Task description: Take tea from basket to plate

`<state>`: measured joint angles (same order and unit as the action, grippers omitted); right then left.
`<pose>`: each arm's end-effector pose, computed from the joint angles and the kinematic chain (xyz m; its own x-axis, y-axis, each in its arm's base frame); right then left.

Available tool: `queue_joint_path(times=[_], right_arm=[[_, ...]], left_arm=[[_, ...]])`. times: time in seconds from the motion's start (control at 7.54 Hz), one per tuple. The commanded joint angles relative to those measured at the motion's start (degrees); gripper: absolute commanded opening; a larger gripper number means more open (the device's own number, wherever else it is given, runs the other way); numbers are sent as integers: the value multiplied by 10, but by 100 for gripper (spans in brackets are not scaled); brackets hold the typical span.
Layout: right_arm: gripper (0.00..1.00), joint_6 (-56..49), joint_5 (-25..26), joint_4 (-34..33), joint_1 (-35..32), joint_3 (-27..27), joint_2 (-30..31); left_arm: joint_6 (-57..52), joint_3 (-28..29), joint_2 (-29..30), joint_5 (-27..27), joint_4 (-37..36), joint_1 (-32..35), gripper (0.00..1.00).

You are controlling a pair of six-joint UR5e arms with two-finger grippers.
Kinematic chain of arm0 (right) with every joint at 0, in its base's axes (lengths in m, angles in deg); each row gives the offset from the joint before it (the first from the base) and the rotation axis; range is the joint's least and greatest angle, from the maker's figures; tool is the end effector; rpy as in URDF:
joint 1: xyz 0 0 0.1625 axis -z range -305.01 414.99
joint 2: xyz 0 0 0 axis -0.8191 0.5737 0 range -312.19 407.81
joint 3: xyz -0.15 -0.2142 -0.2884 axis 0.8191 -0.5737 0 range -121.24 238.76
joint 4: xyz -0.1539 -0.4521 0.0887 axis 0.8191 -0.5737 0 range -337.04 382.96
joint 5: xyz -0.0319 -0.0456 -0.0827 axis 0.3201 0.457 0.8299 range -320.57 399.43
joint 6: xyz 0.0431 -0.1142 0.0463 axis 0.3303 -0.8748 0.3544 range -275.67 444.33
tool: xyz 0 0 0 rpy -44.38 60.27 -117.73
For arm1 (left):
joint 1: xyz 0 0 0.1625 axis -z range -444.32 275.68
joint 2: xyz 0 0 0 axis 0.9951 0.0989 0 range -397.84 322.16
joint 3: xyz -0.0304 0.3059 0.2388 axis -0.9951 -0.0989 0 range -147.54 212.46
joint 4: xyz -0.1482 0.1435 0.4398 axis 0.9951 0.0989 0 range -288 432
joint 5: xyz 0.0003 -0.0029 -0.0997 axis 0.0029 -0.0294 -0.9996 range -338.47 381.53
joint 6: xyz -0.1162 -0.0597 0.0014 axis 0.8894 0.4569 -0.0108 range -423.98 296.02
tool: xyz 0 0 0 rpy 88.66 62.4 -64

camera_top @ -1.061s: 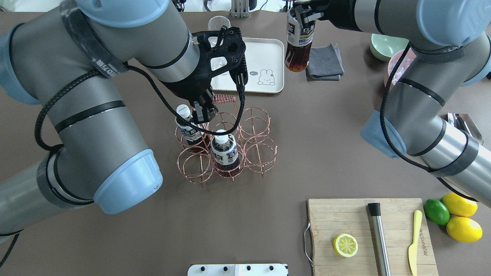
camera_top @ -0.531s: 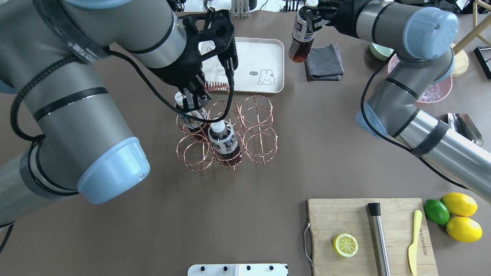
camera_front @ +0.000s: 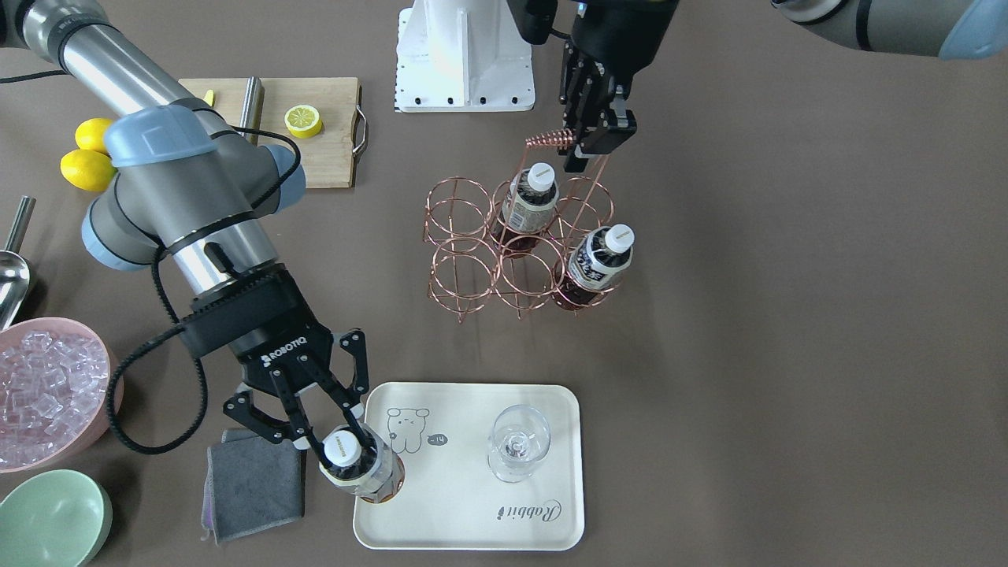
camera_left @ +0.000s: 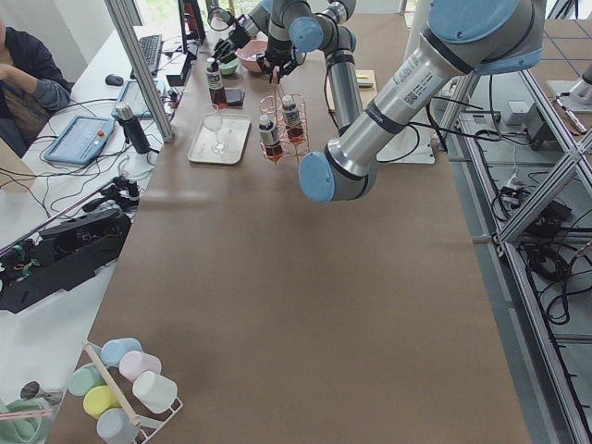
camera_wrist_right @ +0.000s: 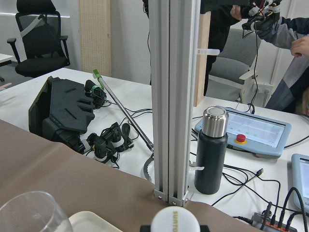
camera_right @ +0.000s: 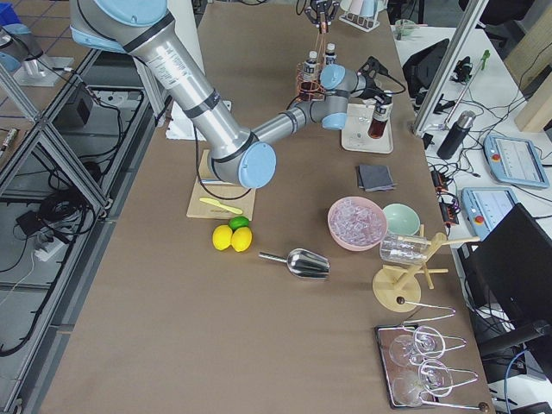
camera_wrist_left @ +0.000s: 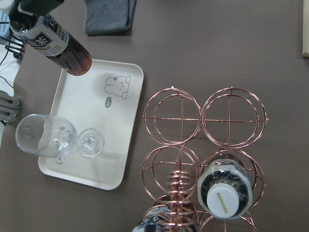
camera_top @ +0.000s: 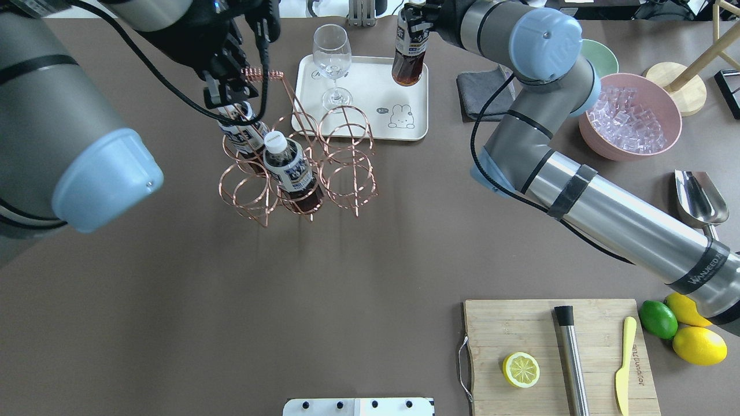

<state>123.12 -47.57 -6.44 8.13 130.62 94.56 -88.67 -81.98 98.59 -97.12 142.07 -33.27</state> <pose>-0.4633 -0.6994 0.1583 0.6279 -0.4683 0.6217 -0.4390 0.4465 0.7797 0.3140 -0.5009 -0.0158 0.2422 0.9689 0.0500 -0.5471 0.0939 0.8318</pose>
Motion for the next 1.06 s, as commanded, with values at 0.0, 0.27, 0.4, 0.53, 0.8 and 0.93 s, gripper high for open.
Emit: queue_joint_path(times=[0.0, 0.27, 0.4, 0.53, 0.8, 0.93], right_arm=[[0, 1, 21, -2, 33, -17, -6], [0, 1, 21, -5, 36, -17, -5], [0, 1, 21, -5, 37, -17, -5], [0, 0, 26, -4, 42, -17, -3], [0, -2, 35, -3, 49, -17, 3], [0, 1, 36, -2, 49, -16, 2]], left_arm=[[-121, 4, -61, -65, 0, 107, 0], [-196, 6, -106, -69, -2, 170, 0], [-257, 31, -116, -75, -2, 204, 0], [-323, 73, -126, -116, -3, 244, 0], [-367, 88, -168, -135, -2, 280, 0], [-409, 109, -181, -137, -2, 300, 0]])
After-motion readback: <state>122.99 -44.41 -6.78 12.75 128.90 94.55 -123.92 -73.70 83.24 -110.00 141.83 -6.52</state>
